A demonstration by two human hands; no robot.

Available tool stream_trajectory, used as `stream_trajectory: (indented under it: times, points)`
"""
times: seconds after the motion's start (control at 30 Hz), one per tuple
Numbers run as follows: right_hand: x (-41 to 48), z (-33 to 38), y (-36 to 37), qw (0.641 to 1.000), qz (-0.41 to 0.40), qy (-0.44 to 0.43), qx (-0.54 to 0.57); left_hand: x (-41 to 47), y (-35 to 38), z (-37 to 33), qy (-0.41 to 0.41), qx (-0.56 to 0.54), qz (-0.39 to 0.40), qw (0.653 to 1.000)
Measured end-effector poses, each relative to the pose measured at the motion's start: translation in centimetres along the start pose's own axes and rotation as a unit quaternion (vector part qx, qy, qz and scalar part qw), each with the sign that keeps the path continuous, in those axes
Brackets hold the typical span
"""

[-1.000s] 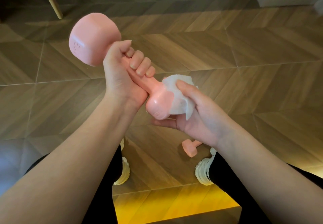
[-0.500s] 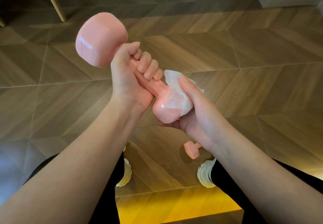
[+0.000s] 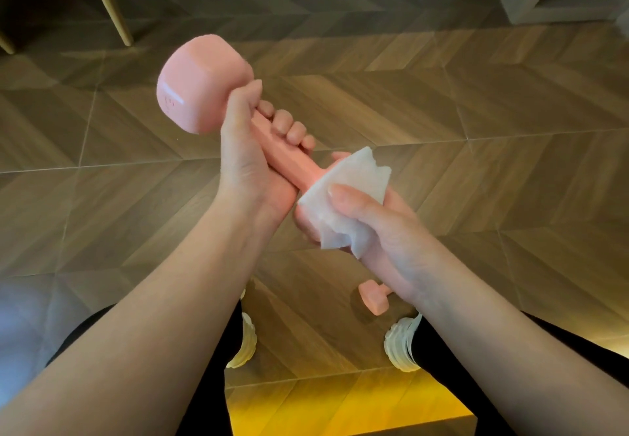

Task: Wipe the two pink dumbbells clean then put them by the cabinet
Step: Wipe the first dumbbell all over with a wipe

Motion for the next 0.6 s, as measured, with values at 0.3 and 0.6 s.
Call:
stream_trajectory:
  times: [0.3, 0.6]
  points:
    - [-0.1, 1.6, -0.5, 0.978, -0.046, -0.136, -0.153, 0.1, -0.3, 0.3, 0.003, 0.003, -0.042, 0.999]
    - [0.3, 0.6, -0.5, 0.979, -0.025, -0.114, -0.167, -0.1, -0.7, -0.7, 0.02, 0.004, -0.034, 0.999]
Point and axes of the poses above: each hand's wrist, its own x-axis towards the middle knuckle, its own y-axis out of the palm, z = x × y, the point moved 7 cm from there along x, towards the middle knuckle, and after that the axes turned 3 degrees about -z, right-handed, at the moved point
